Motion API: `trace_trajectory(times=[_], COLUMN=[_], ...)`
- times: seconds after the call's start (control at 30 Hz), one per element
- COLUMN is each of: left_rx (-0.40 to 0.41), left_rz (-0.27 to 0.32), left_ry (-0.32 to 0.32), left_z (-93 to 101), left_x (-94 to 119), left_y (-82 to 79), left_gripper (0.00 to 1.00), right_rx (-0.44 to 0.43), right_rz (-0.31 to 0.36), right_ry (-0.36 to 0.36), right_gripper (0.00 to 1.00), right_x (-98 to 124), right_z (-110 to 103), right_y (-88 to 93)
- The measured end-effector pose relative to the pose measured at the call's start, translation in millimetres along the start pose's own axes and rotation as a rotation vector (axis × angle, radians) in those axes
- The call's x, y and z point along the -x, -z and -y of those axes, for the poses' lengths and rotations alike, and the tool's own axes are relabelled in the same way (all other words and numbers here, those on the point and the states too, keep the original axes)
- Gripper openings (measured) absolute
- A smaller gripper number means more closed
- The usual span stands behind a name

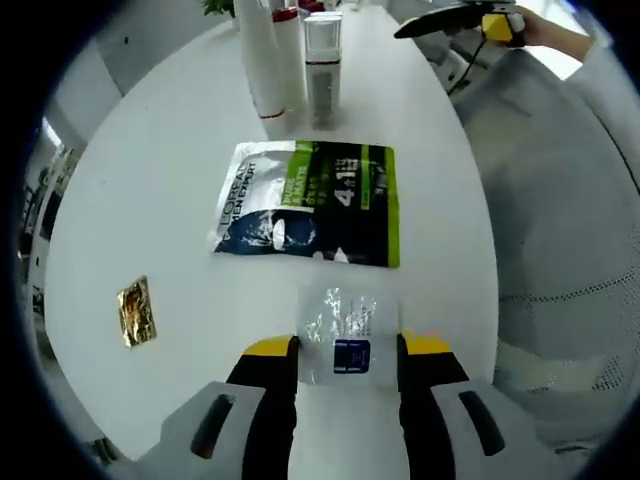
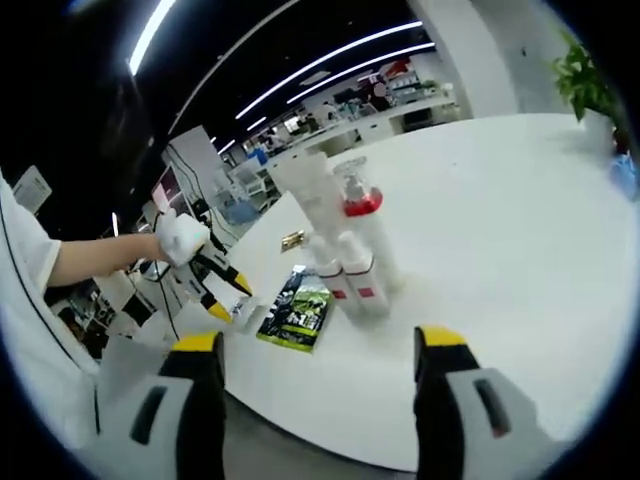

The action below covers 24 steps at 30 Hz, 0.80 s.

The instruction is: Arrange the skincare products in the storage area until every visible bottle or jar stands upright without overlapping.

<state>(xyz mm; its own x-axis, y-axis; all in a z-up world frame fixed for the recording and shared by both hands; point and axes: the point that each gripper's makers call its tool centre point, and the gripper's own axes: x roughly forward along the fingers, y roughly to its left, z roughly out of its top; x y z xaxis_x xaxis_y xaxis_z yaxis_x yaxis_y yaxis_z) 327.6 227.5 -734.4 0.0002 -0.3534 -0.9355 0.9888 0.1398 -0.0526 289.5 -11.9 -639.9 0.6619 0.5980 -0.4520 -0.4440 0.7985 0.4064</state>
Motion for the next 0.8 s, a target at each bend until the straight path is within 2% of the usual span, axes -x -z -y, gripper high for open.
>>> trace_trajectory(times=[0.4,0.63,0.8], left_rx=[0.007,-0.051,-0.059], left_rz=[-0.008,-0.008,-0.014], left_ry=[-0.014,-0.023,-0.037], left_z=[-4.7,-3.3,-3.8], left_x=[-11,-10,-10], left_y=[6.6,7.8,7.6], left_gripper=[0.37,0.37,0.37], right_rx=[0.005,0.003,0.005], right_rz=[-0.009,-0.015,-0.017], right_ry=[0.000,0.002,-0.004], right_gripper=[0.78,0.78,0.78], right_x=[-3,-4,-5], right_z=[-2,-2,-4], right_y=[-1.2,0.1,0.0])
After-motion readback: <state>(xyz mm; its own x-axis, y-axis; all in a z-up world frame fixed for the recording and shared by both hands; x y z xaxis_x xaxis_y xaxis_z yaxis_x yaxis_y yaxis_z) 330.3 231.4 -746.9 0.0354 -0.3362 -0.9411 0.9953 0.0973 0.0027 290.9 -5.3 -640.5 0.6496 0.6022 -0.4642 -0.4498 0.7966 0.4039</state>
